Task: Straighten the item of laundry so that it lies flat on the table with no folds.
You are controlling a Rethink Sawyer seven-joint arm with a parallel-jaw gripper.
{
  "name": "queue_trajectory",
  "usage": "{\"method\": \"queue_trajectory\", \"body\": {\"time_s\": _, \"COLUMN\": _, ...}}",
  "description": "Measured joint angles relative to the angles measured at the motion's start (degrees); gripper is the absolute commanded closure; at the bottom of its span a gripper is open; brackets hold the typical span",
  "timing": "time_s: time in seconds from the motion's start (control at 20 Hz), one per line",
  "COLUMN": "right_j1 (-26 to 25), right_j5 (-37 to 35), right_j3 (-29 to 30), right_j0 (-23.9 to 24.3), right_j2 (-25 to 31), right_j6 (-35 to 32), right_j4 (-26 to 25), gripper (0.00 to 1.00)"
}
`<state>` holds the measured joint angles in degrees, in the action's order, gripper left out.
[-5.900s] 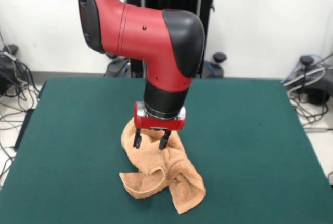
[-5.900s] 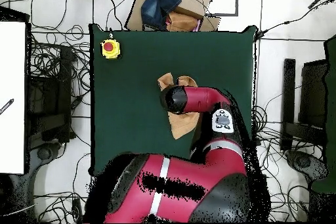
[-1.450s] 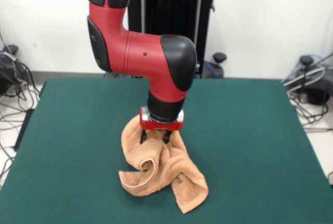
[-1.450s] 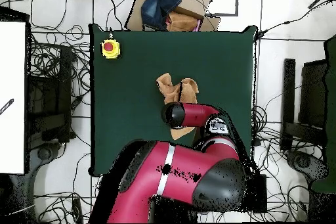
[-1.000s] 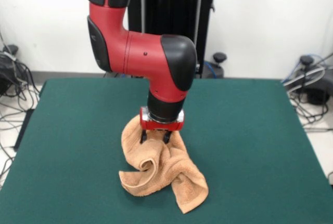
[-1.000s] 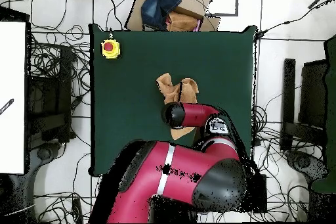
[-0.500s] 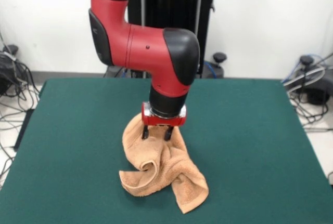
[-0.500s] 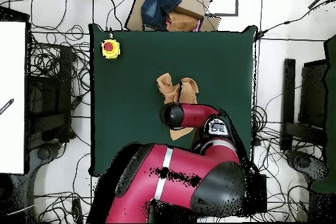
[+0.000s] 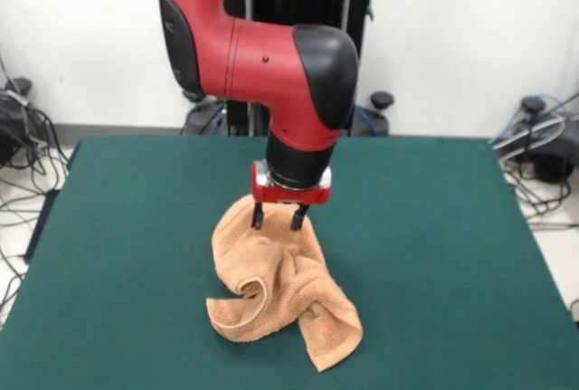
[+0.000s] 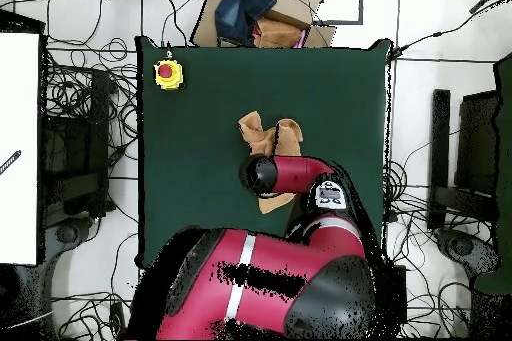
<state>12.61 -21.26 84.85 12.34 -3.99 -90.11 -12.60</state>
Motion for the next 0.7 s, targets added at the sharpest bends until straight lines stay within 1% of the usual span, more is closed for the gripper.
{"method": "queue_trajectory", "body": {"time_s": 0.7, "right_j1": 3.7, "right_j5": -6.1, "right_j3": 1.2, "right_j0": -1.0, "right_j2": 0.0, "right_j6": 0.0, "right_j4": 0.0, "gripper": 0.0}}
